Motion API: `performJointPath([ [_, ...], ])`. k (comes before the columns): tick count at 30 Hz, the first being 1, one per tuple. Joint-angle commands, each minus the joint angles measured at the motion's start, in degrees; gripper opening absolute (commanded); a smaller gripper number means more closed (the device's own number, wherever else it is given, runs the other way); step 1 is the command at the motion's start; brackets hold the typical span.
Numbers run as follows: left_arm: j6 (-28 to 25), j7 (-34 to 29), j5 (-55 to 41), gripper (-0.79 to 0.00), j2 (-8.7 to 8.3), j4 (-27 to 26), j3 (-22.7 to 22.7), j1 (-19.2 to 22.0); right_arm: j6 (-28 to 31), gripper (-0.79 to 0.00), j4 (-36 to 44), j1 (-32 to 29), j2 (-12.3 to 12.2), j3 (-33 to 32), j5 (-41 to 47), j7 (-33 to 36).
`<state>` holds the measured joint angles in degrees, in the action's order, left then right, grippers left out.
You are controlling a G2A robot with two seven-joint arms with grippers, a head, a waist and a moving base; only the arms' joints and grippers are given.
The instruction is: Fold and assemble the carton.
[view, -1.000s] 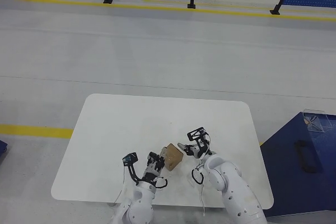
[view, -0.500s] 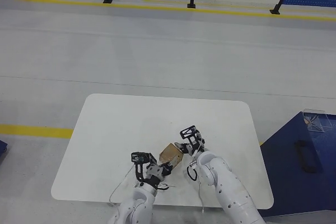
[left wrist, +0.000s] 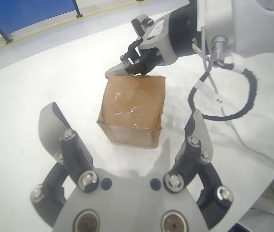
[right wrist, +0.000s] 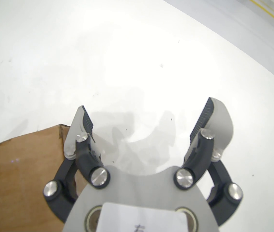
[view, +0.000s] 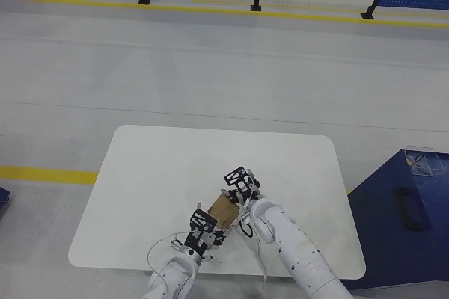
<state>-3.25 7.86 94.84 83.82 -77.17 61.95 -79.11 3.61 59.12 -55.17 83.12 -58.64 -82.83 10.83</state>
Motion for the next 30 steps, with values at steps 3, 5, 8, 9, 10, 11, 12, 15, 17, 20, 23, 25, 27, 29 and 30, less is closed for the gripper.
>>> performJointPath([
  [3, 0.51, -0.48, 1.93, 0.000, 0.08, 2.25, -0.90, 1.77, -0.38, 0.000, -0.07, -0.70, -0.28, -1.61, 0.91, -1.26],
  [5, 0.53, -1.63, 2.33, 0.000, 0.17, 2.93, -1.41, 2.47, -0.68, 0.000, 0.35, -1.35, -0.51, -2.63, 1.25, -1.98],
  [8, 0.48, -2.78, 2.21, -0.009, 0.35, 3.87, -1.99, 3.56, -0.94, 0.000, 1.43, -2.69, -0.94, -4.26, 1.68, -2.66],
  [9, 0.25, -3.00, 2.08, -0.129, 0.40, 4.17, -2.20, 3.91, -0.96, 0.000, 1.84, -3.15, -1.08, -4.82, 1.89, -2.75],
  [10, -0.22, -3.05, 1.45, -0.197, 0.47, 4.45, -2.32, 4.22, -0.86, 0.000, 2.27, -3.59, -1.22, -5.29, 1.97, -2.78],
  [11, -0.30, -3.11, 1.26, -0.416, 0.50, 4.69, -2.38, 4.55, -0.85, 0.000, 2.65, -3.99, -1.36, -5.73, 1.94, -2.78],
  [12, -0.24, -3.15, 1.26, -0.446, 0.53, 4.94, -2.47, 4.81, -0.80, 0.000, 3.02, -4.38, -1.47, -6.11, 1.97, -2.75],
  [15, -0.06, -3.20, 1.01, -0.468, 0.60, 5.47, -2.66, 5.31, -1.21, 0.000, 4.21, -5.45, -1.76, -7.20, 2.03, -2.74],
  [17, -0.13, -3.18, 0.76, -0.560, 0.61, 5.62, -2.70, 5.46, -1.47, 0.000, 5.02, -6.08, -1.96, -8.05, 2.16, -2.85],
  [20, -0.63, -2.90, 0.17, -0.760, 0.57, 4.85, -2.75, 5.12, -1.92, 0.000, 6.36, -6.91, -2.31, -9.58, 2.43, -2.73],
  [23, -2.82, -2.63, -3.70, -0.785, 0.56, 2.44, -2.39, 3.89, -3.11, 0.000, 8.24, -7.89, -2.73, -11.51, 2.32, -2.97],
  [25, -3.62, -2.63, -6.18, -0.785, 0.51, 0.09, -1.98, 2.73, -3.97, 0.000, 10.16, -8.99, -2.99, -13.26, 3.45, -3.77],
  [27, -4.42, -3.65, -11.78, -0.785, 0.64, -2.80, -1.52, 0.82, -4.41, 0.000, 12.15, -10.31, -3.03, -15.79, 8.86, -4.66],
  [29, -3.24, -6.77, -20.71, -0.785, 1.04, -6.19, -0.71, -1.16, -3.71, 0.000, 13.11, -11.01, -3.09, -17.58, 13.17, -4.12],
  [30, -3.13, -9.36, -25.10, -0.785, 1.22, -7.84, -0.60, -1.99, -3.77, 0.000, 13.33, -11.24, -3.13, -18.03, 13.87, -4.10],
])
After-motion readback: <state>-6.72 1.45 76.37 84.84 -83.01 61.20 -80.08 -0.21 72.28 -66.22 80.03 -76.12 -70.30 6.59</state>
